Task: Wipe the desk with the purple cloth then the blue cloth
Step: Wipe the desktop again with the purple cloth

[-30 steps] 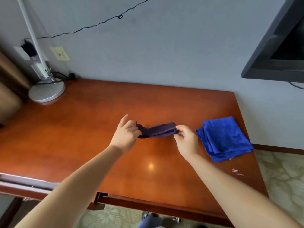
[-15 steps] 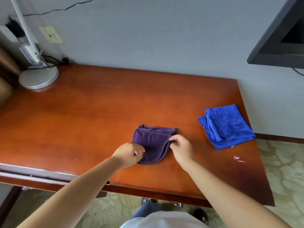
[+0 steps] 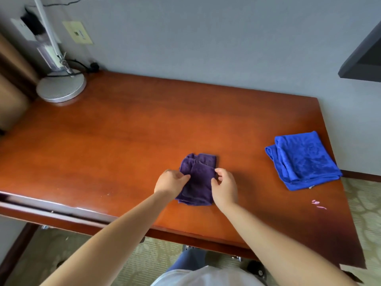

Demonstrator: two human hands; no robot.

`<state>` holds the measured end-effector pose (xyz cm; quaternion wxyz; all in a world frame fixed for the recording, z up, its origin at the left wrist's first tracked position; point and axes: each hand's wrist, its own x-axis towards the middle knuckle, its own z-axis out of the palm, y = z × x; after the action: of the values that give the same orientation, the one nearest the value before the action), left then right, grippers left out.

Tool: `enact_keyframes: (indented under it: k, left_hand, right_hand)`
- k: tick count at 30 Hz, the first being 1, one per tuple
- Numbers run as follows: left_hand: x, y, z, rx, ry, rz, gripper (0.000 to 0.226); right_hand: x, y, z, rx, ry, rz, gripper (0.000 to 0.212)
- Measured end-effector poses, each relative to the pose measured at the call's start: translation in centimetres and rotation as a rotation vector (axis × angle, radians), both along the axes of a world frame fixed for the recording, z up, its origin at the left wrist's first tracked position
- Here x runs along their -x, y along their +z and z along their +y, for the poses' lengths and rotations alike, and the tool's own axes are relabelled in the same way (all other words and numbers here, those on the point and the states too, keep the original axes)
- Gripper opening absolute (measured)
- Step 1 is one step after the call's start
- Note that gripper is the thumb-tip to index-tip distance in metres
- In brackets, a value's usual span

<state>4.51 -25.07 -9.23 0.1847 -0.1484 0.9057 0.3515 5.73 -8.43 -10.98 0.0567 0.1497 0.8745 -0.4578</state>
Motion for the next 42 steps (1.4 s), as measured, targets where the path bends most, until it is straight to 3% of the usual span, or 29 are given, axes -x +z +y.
enact_keyframes:
  k: [4, 8, 12, 15, 21, 24, 28, 31, 33, 36, 38, 42]
  left_hand:
    - [0.2, 0.3, 1.9, 0.118, -0.082, -0.102, 0.031]
    - [0.2, 0.8, 2.4, 0.101, -0.103, -0.099, 0.03]
    - [-0.1, 1.4, 1.9, -0.108, -0.065, -0.046, 0.02]
    - [-0.5, 1.3, 1.4, -0.217, 0.003, -0.125, 0.022]
    - [-0.5, 1.6, 0.4, -0.38, 0.034, -0.285, 0.021]
    - [-0.5, 2.1, 0.1, -0.469, 0.093, -0.369, 0.023]
    - [-0.7, 1.7, -1.3, -0.467, 0.241, -0.339, 0.02]
    - [-0.8, 1.1, -2.8, -0.427, 0.347, -0.336, 0.018]
    - [-0.9, 0.6, -3.4, -0.371, 0.39, -0.314, 0.016]
    - [-1.0, -0.1, -3.4, -0.25, 0.385, -0.209, 0.019]
    - [-1.2, 0.1, -2.4, -0.151, 0.321, -0.18, 0.021]
    - [-1.4, 0.5, 0.1, -0.064, 0.201, -0.215, 0.022]
  right_hand:
    - [2.1, 0.8, 0.4, -0.092, 0.16, 0.051, 0.031]
    - [3.7, 2.1, -1.0, -0.162, 0.225, 0.02, 0.028]
    - [4.8, 3.4, -2.7, -0.207, 0.149, -0.197, 0.044]
    - [5.3, 3.4, -3.5, -0.262, 0.172, -0.272, 0.046]
    - [5.5, 3.4, -4.4, -0.361, 0.256, -0.339, 0.039]
    - [6.0, 3.5, -4.6, -0.413, 0.291, -0.377, 0.016]
    - [6.2, 3.1, -4.5, -0.078, 0.214, -0.193, 0.013]
    - [5.6, 2.4, -4.6, 0.091, 0.314, -0.192, 0.017]
    - [5.0, 2.1, -4.4, -0.004, 0.38, -0.138, 0.024]
    - [3.6, 1.5, -3.4, -0.361, 0.628, 0.039, 0.047]
    - [2.7, 0.8, -2.4, -0.527, 0.787, 0.002, 0.064]
    - [2.9, -0.1, -0.8, -0.607, 0.932, -0.005, 0.067]
